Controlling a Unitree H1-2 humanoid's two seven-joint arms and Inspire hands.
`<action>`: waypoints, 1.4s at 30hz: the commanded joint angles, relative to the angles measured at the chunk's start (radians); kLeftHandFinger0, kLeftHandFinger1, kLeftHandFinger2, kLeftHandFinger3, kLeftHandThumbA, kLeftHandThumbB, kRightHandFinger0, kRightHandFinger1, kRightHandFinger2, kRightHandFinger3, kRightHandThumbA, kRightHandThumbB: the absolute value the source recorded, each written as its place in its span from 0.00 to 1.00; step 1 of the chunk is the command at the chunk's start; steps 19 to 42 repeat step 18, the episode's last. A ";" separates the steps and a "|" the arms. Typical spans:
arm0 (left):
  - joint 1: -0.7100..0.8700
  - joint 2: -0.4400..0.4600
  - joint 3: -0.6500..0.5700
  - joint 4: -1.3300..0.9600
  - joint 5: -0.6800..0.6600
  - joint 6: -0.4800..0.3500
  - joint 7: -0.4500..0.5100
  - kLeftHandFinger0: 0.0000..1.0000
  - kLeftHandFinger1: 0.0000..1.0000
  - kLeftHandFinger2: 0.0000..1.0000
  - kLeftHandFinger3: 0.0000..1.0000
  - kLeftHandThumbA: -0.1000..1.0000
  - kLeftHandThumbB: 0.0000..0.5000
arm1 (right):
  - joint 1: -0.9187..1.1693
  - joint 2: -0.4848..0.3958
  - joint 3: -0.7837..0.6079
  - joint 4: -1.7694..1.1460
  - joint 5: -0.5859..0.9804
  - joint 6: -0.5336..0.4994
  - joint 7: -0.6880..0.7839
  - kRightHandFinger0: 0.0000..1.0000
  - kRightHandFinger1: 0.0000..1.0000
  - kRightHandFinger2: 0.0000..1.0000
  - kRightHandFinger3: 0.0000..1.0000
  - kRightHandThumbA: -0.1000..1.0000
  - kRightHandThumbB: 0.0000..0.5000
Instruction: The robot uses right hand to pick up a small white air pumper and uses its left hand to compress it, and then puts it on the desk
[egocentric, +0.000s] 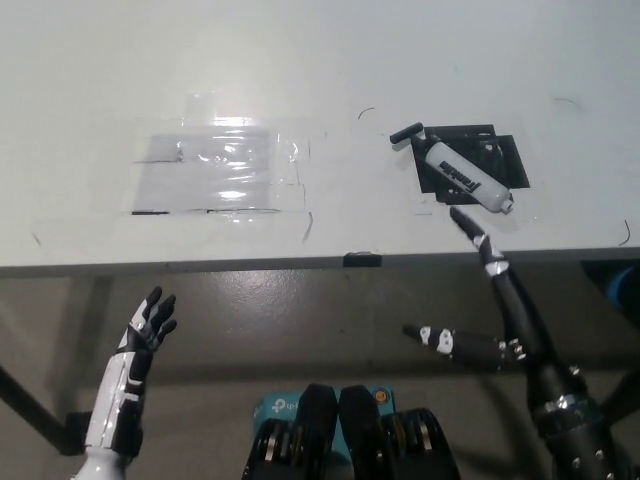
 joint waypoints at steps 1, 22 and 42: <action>-0.026 0.014 0.015 -0.013 -0.022 -0.028 -0.003 1.00 1.00 1.00 1.00 1.00 0.40 | 0.005 0.022 -0.013 0.059 0.085 -0.118 -0.053 1.00 1.00 1.00 1.00 1.00 0.48; -0.063 0.024 0.027 0.031 0.013 -0.046 0.000 1.00 1.00 1.00 1.00 1.00 0.35 | -0.010 0.026 -0.056 0.288 0.209 -0.183 -0.041 1.00 1.00 1.00 1.00 1.00 0.24; -0.063 0.024 0.027 0.031 0.013 -0.046 0.000 1.00 1.00 1.00 1.00 1.00 0.35 | -0.010 0.026 -0.056 0.288 0.209 -0.183 -0.041 1.00 1.00 1.00 1.00 1.00 0.24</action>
